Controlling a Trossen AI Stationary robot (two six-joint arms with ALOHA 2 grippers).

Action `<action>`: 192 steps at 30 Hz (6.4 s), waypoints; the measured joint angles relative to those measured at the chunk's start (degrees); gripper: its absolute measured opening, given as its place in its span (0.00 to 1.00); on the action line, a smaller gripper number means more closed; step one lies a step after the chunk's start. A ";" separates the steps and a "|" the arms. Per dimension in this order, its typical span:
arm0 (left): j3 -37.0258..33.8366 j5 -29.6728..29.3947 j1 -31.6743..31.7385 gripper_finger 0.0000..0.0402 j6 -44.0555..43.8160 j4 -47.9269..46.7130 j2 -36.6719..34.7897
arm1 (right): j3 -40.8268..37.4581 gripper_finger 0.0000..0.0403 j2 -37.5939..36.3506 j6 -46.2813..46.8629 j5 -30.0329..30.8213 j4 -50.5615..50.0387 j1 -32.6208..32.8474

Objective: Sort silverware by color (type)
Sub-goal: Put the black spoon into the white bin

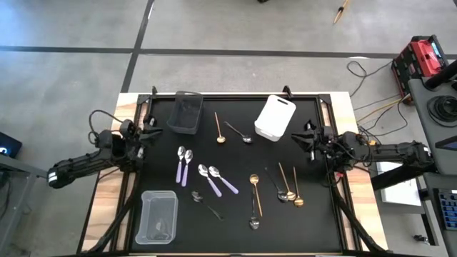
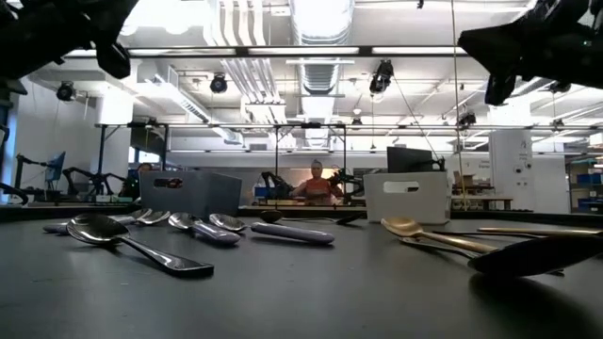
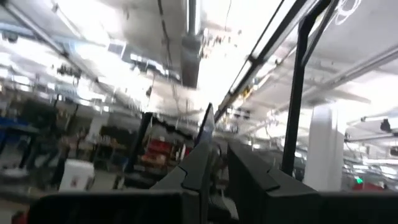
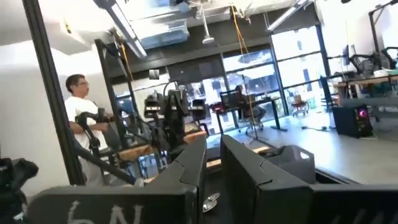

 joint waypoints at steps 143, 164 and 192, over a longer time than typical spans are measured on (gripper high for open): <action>20.85 2.60 0.00 0.10 22.85 -28.94 -0.48 | 76.07 0.58 74.14 45.50 -13.56 -98.23 11.51; 20.85 2.55 0.00 0.10 22.97 -28.94 -0.50 | 70.13 0.45 79.28 47.57 -11.99 -96.72 12.92; 20.85 2.55 0.00 0.10 23.08 -28.96 -0.50 | 70.00 0.04 83.94 52.39 -12.00 -93.13 12.92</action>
